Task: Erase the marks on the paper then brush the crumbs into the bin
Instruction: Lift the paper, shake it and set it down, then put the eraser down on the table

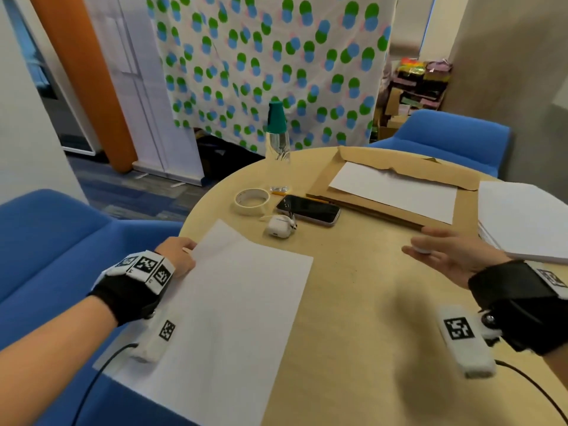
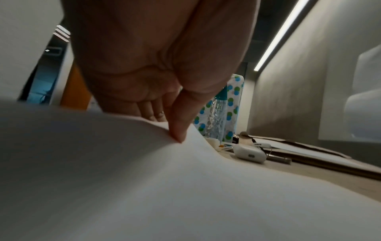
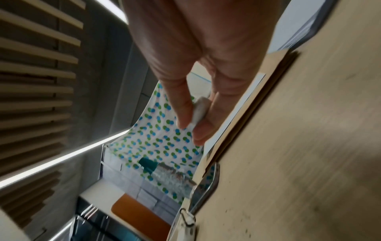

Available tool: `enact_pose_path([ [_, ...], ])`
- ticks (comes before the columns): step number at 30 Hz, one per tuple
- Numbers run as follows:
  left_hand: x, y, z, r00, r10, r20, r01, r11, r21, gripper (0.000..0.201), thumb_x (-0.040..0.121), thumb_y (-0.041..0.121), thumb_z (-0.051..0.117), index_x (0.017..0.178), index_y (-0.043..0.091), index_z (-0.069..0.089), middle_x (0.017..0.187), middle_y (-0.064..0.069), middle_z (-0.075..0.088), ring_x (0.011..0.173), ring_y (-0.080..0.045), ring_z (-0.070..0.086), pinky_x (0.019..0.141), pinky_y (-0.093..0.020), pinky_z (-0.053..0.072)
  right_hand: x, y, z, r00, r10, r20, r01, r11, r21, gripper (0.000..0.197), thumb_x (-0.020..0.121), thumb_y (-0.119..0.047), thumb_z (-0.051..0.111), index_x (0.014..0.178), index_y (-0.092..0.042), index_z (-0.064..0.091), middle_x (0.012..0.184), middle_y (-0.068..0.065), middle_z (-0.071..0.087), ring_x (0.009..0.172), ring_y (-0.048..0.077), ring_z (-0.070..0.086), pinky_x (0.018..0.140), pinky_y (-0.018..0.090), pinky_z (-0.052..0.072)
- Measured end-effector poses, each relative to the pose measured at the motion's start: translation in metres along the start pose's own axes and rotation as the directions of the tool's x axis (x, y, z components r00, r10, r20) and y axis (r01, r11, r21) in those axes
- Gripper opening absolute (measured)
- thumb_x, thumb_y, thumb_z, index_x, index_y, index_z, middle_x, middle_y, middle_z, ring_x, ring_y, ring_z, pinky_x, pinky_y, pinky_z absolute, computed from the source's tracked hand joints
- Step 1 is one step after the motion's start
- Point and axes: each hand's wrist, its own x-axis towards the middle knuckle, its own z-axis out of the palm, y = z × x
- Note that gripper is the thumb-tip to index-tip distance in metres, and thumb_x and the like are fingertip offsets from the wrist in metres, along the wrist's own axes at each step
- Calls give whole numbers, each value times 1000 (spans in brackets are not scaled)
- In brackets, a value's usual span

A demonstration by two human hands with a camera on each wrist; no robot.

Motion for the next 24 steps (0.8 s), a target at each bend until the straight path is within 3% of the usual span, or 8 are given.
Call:
enact_pose_path([
  [2,4,5,0,1000,8,4,-8,1000,13,46,85,4,57,129,15,51,130,-13,52,117,-32,52,101,-35,41,4,1,13,999,-3,32,5,998,-64,61,84,8,55,140,-4,33,107,17,57,90,27,62,71,34,56],
  [6,6,20,1,1000,29,7,-29,998,54,50,84,5,58,131,19,46,131,-14,50,116,-31,52,94,-32,42,10,8,32,996,-19,83,34,982,-184,56,84,5,56,136,-2,39,106,15,60,91,24,62,80,31,48],
  [9,1,37,1,996,69,-52,-50,952,302,49,91,12,50,137,16,34,137,-16,40,124,-34,43,100,-40,38,13,15,41,995,-45,92,67,966,-249,50,84,6,57,132,0,44,101,16,61,88,23,62,85,33,44],
  [11,-8,51,-4,987,113,-112,-45,874,483,50,92,18,48,139,20,30,140,-13,34,129,-34,35,104,-50,30,13,20,44,993,-73,92,97,950,-297,48,81,7,59,127,-1,47,100,18,62,84,24,63,82,33,47],
  [13,-17,69,-13,974,196,-113,-118,865,488,49,93,23,49,139,22,33,140,-10,36,129,-32,36,104,-49,31,10,25,48,988,-100,116,136,926,-353,44,79,7,62,120,-4,51,101,19,62,81,23,64,70,26,55],
  [17,-39,117,-27,886,413,212,-420,907,-9,43,94,30,52,134,16,47,128,-5,57,107,-19,58,88,-30,48,5,29,62,964,-178,196,241,898,-369,32,74,2,70,99,-14,58,100,8,59,79,19,65,53,15,54],
  [20,-58,155,-15,774,513,370,-335,829,-449,44,93,34,51,131,11,49,118,-7,62,90,-13,62,74,-21,53,9,28,75,930,-292,222,357,862,-361,29,72,-3,73,95,-16,61,89,1,59,78,16,63,67,20,54],
  [24,-55,186,12,726,568,389,-288,764,-578,33,89,24,61,118,7,60,94,-4,68,80,-11,66,69,-16,56,17,25,85,871,-407,274,491,743,-455,21,73,-8,76,82,-22,63,78,1,67,76,16,63,74,26,52],
])
